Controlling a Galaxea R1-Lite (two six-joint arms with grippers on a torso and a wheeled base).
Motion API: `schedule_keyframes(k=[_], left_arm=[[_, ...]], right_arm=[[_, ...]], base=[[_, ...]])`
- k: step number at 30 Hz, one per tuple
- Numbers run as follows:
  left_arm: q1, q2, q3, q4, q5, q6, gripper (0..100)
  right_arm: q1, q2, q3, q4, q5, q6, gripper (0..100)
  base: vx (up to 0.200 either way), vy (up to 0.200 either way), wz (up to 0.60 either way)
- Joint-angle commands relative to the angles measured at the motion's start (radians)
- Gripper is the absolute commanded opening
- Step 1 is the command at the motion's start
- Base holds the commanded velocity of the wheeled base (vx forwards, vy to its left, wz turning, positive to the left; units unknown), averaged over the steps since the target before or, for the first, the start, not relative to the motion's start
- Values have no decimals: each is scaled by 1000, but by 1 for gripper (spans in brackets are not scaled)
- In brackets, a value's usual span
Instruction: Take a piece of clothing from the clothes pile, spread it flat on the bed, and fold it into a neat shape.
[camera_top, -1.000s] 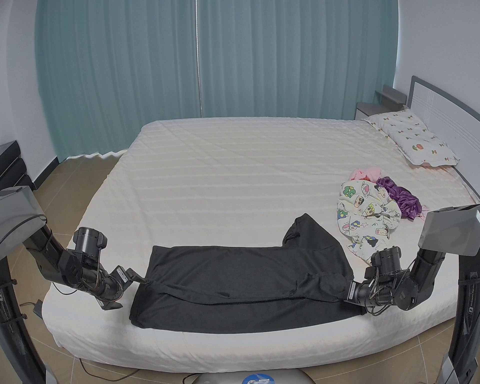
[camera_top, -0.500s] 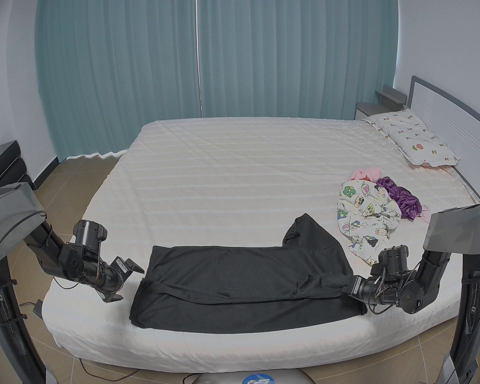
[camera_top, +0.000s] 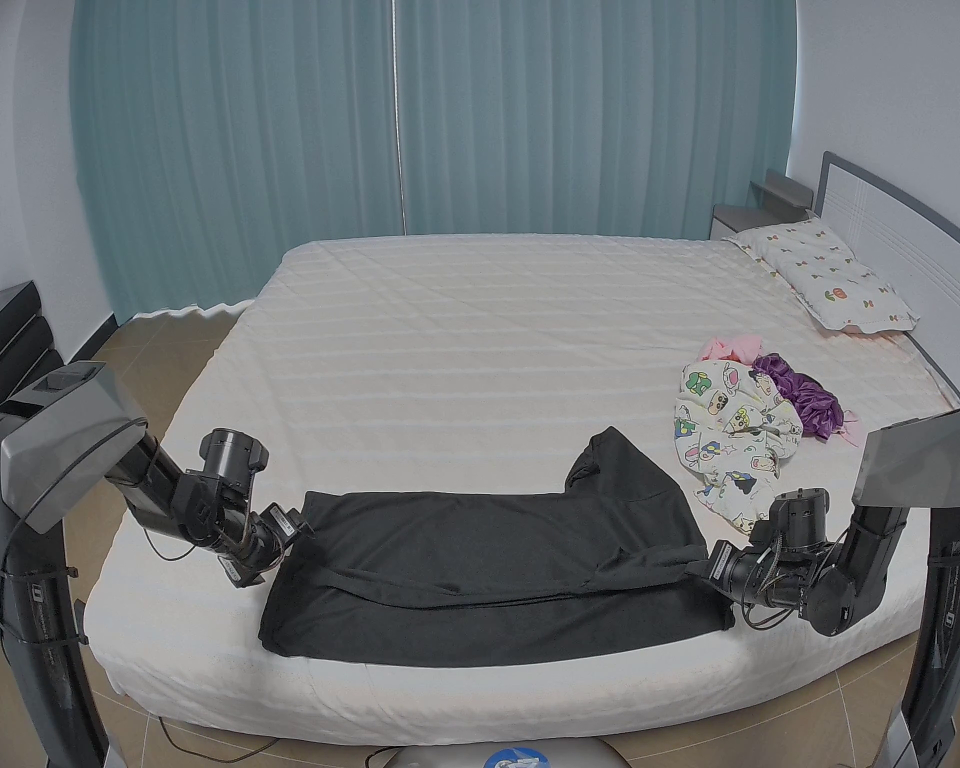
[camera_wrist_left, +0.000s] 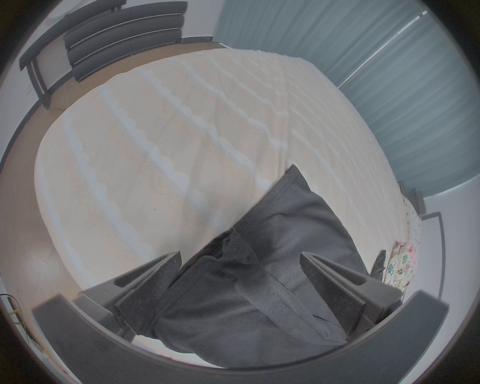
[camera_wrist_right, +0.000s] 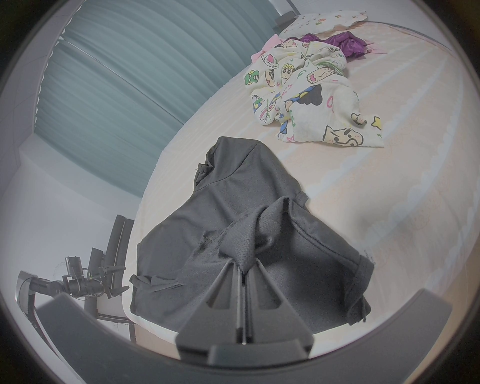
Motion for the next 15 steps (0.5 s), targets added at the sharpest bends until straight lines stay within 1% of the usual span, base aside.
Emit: schedule_keyframes(k=[1, 3, 6, 7, 12, 15], left_arm=[[-35, 63, -98, 63, 16, 1, 100], [-39, 74, -117, 75, 24, 1, 100], [-39, 89, -127, 77, 58, 6, 100], [-41, 95, -127, 77, 73, 6, 0], [-41, 106, -135, 77, 79, 7, 0], [-38, 104, -144, 83, 97, 6, 0]], right_arm=[[0, -5, 8, -6, 1, 5, 0], [0, -5, 11, -6, 1, 5, 0], [0, -3, 11, -7, 1, 5, 0], [2, -3, 9, -7, 1, 8, 0], [3, -5, 0, -10, -1, 32, 0], [3, -3, 6, -61, -1, 45, 0]], base=[[0, 0, 0], [0, 0, 0], [0, 0, 0], [0, 0, 0], [0, 0, 0], [0, 0, 0]])
